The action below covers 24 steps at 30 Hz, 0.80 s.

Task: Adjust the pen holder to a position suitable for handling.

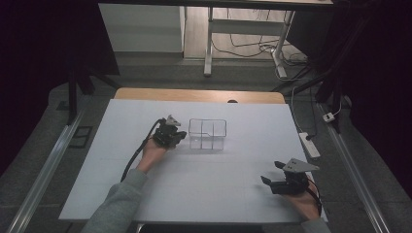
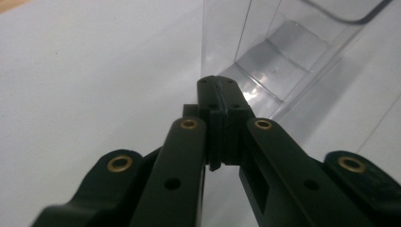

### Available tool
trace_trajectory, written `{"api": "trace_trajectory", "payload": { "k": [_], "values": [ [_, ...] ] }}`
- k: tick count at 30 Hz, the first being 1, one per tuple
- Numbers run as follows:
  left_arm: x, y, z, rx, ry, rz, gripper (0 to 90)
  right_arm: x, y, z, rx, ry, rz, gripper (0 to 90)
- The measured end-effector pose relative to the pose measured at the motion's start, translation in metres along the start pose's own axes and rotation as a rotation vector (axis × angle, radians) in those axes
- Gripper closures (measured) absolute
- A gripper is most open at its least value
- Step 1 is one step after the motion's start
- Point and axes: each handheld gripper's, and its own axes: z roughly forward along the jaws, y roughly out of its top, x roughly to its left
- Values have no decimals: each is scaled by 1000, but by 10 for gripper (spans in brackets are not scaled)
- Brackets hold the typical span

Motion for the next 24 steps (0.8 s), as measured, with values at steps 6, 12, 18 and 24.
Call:
{"api": "trace_trajectory", "payload": {
  "k": [6,12,18,24],
  "values": [
    [-2,2,-16,-5,-10,27,767,0,0,-1,-2,1,-1,187],
    [-2,3,-32,24,44,37,536,1,0,-1,-6,10,-7,187],
    [-1,4,-45,57,39,30,443,1,0,0,-3,5,-5,187],
    [-1,5,-52,104,25,49,393,1,0,0,2,1,-3,188]
  ]
}}
